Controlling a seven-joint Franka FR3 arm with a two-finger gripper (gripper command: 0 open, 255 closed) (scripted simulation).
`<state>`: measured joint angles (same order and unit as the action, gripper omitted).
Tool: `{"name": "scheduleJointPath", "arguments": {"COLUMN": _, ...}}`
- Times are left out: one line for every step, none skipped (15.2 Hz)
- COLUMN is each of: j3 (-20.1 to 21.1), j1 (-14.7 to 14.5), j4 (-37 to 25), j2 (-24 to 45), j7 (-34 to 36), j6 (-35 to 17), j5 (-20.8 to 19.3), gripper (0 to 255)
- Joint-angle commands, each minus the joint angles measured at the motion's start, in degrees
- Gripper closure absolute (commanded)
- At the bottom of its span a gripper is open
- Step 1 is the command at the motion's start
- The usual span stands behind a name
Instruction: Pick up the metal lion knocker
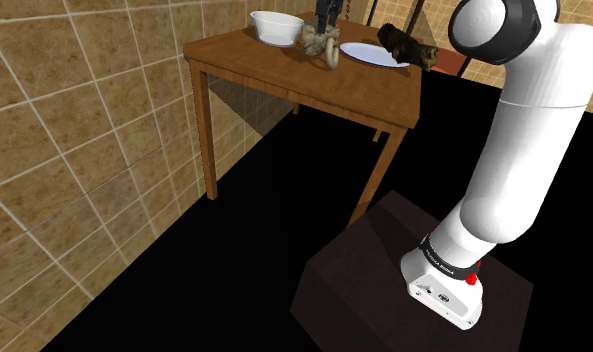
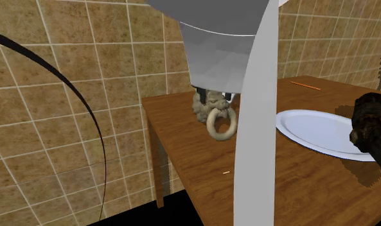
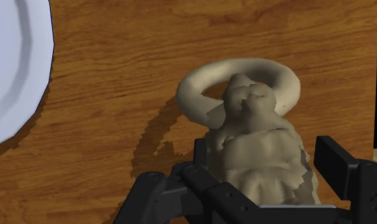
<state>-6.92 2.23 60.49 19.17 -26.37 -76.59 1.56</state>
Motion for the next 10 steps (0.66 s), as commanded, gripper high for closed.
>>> {"name": "scheduleJointPath", "arguments": {"j3": 0.01, "j1": 0.13, "j4": -3.37, "j2": 1.07, "j7": 0.01, "j6": 2.28, "j5": 0.14, "gripper": 255}}
{"name": "scheduleJointPath", "arguments": {"j3": 0.0, "j1": 0.25, "j4": -5.47, "j2": 1.89, "j7": -0.02, "j6": 3.56, "j5": 0.25, "gripper": 255}}
{"name": "scheduleJointPath", "arguments": {"j3": 0.0, "j1": 0.39, "j4": -7.76, "j2": 2.81, "j7": -0.05, "j6": 4.93, "j5": 0.37, "gripper": 255}}
{"name": "scheduleJointPath", "arguments": {"j3": -0.01, "j1": 0.56, "j4": -10.27, "j2": 3.85, "j7": -0.08, "j6": 6.4, "j5": 0.5, "gripper": 255}}
{"name": "scheduleJointPath", "arguments": {"j3": 0.0, "j1": 0.75, "j4": -13.11, "j2": 5.08, "j7": -0.11, "j6": 8.02, "j5": 0.66, "gripper": 255}}
{"name": "scheduleJointPath", "arguments": {"j3": 0.02, "j1": 1.0, "j4": -16.42, "j2": 6.56, "j7": -0.13, "j6": 9.84, "j5": 0.85, "gripper": 255}}
{"name": "scheduleJointPath", "arguments": {"j3": 0.05, "j1": 1.32, "j4": -20.52, "j2": 8.48, "j7": -0.15, "j6": 12.02, "j5": 1.09, "gripper": 255}}
{"name": "scheduleJointPath", "arguments": {"j3": 0.15, "j1": 1.88, "j4": -26.99, "j2": 11.69, "j7": -0.12, "j6": 15.28, "j5": 1.48, "gripper": 255}}
{"name": "scheduleJointPath", "arguments": {"j3": 0.2, "j1": 2.01, "j4": -28.36, "j2": 12.39, "j7": -0.11, "j6": 15.95, "j5": 1.54, "gripper": 255}}
{"name": "scheduleJointPath", "arguments": {"j3": 0.22, "j1": 2.03, "j4": -28.55, "j2": 12.49, "j7": -0.1, "j6": 16.04, "j5": 1.55, "gripper": 255}}
